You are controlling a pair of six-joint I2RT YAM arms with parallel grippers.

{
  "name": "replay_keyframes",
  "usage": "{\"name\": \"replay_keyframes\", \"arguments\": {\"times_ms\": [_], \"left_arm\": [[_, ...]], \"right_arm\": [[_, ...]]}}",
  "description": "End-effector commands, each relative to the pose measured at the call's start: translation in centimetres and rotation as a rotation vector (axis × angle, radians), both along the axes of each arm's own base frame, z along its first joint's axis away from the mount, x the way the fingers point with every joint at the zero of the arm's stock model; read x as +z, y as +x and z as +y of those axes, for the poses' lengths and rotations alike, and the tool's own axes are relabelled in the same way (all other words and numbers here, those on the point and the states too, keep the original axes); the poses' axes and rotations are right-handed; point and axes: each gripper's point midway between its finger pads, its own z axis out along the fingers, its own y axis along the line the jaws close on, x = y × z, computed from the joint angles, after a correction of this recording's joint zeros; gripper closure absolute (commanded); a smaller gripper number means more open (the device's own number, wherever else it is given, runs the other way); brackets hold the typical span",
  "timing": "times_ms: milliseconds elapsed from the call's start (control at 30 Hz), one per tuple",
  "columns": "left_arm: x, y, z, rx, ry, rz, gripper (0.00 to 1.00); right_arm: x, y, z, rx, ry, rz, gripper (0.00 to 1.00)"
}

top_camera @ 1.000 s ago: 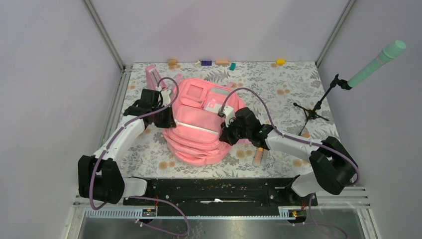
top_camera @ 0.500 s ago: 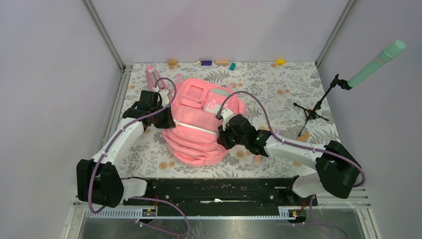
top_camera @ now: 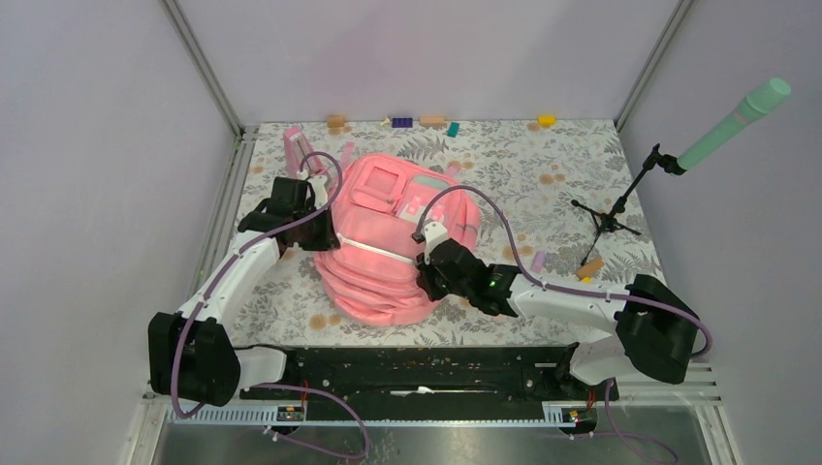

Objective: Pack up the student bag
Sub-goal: Unzip the student bag at the center of the board.

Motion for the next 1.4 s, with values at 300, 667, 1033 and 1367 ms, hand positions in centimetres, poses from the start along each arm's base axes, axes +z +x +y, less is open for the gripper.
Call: {"name": "replay_keyframes", "arguments": {"times_ms": [300, 667, 1033, 1367], "left_arm": [[1.7, 1.9, 1.0, 0.062, 0.025, -0.112, 1.00], [1.7, 1.8, 1.1, 0.064, 0.027, -0.113, 1.00], [1.9, 1.8, 1.1, 0.066, 0.026, -0.116, 1.00], [1.9, 1.8, 1.1, 0.067, 0.027, -0.116, 1.00]], "right_arm": [[2.2, -3.2, 4.3, 0.034, 0.091, -0.011, 0.98], [0.3, -4.0, 5.8, -0.003, 0.081, 0.029, 0.78], [-1.0, -4.3, 3.1, -0.064, 0.040, 0.025, 0.55], [-0.9, -4.8, 1.6, -0.089, 0.014, -0.003, 0.50]]}}
